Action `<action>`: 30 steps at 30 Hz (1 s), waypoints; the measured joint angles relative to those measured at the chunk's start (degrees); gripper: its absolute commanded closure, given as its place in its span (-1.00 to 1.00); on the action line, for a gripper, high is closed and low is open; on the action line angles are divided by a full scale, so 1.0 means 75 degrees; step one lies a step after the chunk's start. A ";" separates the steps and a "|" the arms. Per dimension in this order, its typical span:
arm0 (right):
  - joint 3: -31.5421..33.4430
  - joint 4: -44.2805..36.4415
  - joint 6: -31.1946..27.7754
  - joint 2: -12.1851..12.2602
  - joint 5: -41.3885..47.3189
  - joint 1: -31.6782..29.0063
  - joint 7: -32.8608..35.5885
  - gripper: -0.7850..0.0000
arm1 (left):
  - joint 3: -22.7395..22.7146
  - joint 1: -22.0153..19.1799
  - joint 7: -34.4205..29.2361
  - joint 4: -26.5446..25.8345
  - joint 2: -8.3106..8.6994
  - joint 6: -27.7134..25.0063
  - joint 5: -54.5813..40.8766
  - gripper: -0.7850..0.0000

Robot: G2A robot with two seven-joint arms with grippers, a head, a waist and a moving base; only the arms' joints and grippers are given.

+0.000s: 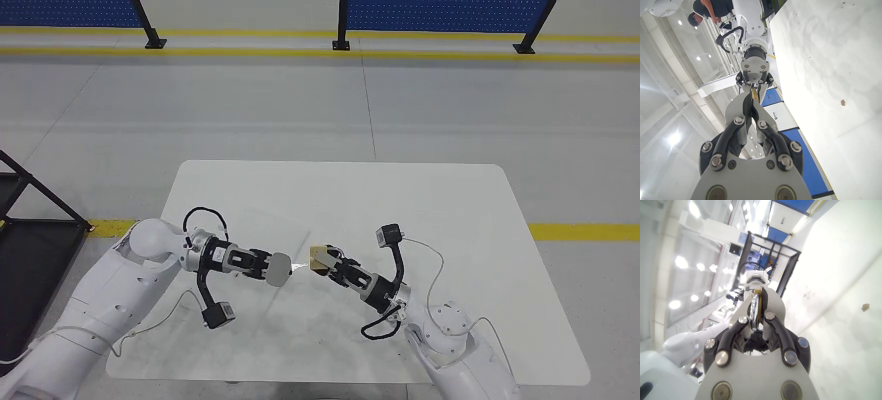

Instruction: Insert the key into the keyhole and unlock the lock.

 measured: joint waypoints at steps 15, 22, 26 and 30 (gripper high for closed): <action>-0.0060 0.0024 -0.0038 0.0042 0.0002 0.0045 0.0004 1.00 | -0.0057 0.0016 -0.0166 0.0006 -0.0043 -0.0018 0.0171 1.00; -0.0095 0.0028 -0.0064 0.0059 0.0006 0.0056 0.0007 1.00 | -0.0080 0.0029 -0.0160 0.0013 -0.0061 -0.0023 0.0192 1.00; -0.0113 0.0031 -0.0065 0.0069 0.0005 0.0064 0.0011 1.00 | -0.0083 0.0029 -0.0143 0.0014 -0.0072 -0.0029 0.0206 1.00; -0.0126 0.0031 -0.0068 0.0080 -0.0004 0.0069 -0.0007 1.00 | -0.0089 0.0032 -0.0135 0.0018 -0.0084 -0.0033 0.0214 1.00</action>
